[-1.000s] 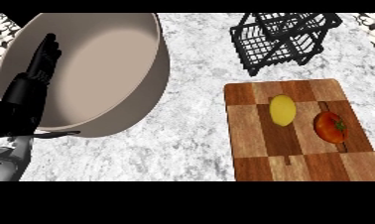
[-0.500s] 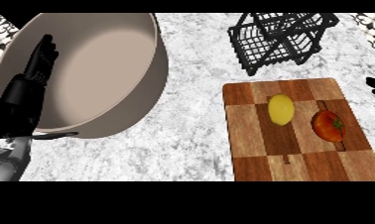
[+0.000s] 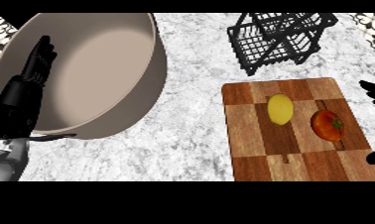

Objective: Pick the tomato from the cutting board and place it in the tiered basket

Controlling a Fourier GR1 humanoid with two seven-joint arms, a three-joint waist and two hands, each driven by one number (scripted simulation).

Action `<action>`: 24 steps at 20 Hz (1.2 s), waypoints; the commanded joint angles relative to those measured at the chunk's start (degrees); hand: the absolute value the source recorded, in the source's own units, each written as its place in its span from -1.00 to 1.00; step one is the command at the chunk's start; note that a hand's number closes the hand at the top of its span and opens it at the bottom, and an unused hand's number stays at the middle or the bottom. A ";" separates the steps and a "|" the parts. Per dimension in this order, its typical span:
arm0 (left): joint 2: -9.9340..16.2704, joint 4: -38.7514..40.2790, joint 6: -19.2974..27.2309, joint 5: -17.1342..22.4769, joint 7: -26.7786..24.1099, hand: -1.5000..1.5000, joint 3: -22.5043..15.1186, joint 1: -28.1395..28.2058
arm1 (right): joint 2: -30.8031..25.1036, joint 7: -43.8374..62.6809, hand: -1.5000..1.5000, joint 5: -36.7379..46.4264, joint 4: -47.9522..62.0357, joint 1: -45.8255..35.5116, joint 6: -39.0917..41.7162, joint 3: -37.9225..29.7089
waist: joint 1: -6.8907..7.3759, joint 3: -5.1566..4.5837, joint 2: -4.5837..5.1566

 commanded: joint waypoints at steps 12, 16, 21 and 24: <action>-4.05 9.53 -2.10 -1.35 -0.80 0.00 -0.16 1.20 | 3.99 0.77 -1.00 3.94 1.14 1.35 -0.49 2.73 | 0.08 -1.52 1.84; -4.66 9.00 -1.73 -3.00 -0.75 0.00 -0.70 2.40 | 5.53 3.56 -1.00 4.38 -1.32 1.08 -1.67 3.67 | 0.12 -1.58 1.69; -4.74 7.46 -2.30 -3.35 0.99 0.00 -0.05 1.64 | 8.98 4.79 -1.00 5.20 0.24 -1.10 -1.78 5.85 | 0.46 -1.55 1.62; -5.38 9.16 -2.86 -3.77 -0.03 0.00 -0.03 1.28 | 7.93 2.49 -1.00 4.75 4.01 -3.38 0.05 4.24 | 0.59 -1.53 1.95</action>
